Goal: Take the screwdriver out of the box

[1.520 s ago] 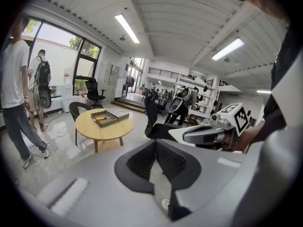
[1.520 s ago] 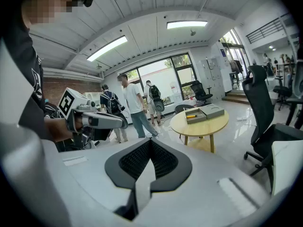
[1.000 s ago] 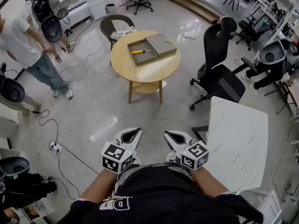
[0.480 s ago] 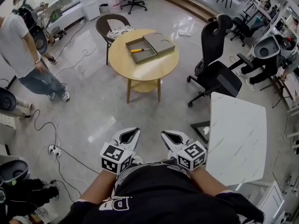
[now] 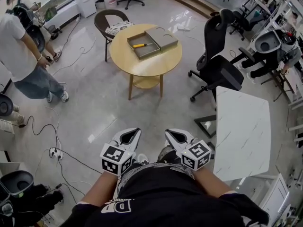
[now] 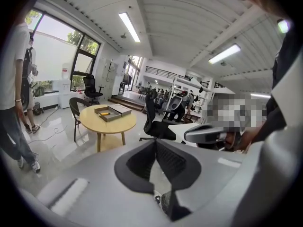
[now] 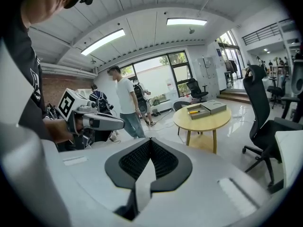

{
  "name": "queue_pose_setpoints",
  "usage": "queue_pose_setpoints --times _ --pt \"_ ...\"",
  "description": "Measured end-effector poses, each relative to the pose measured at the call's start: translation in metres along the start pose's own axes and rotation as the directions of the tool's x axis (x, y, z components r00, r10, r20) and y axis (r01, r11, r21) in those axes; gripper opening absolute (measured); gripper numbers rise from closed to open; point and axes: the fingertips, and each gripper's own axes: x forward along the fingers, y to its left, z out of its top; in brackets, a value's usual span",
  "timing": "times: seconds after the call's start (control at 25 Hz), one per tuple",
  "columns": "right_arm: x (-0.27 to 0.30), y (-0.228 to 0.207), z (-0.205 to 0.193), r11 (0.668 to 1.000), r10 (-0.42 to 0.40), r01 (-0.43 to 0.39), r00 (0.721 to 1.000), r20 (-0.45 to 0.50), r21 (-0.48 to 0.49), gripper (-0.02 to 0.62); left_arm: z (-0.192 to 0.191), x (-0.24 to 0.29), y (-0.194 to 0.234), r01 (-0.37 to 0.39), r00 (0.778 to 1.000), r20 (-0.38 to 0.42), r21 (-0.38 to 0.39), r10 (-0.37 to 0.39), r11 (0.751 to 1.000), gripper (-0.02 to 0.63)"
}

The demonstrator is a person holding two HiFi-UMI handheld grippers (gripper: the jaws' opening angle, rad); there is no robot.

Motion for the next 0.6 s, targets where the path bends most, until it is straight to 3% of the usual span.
queue_pose_setpoints --times 0.36,0.6 --pt "0.028 -0.018 0.008 1.0 0.014 -0.014 1.0 -0.014 0.012 0.0 0.005 0.017 0.024 -0.014 1.0 0.0 -0.025 0.014 1.0 0.058" --pt "0.059 -0.049 0.034 0.999 0.03 -0.03 1.0 -0.002 0.025 0.0 0.031 0.044 0.046 -0.024 1.0 -0.009 -0.011 0.024 1.0 0.058"
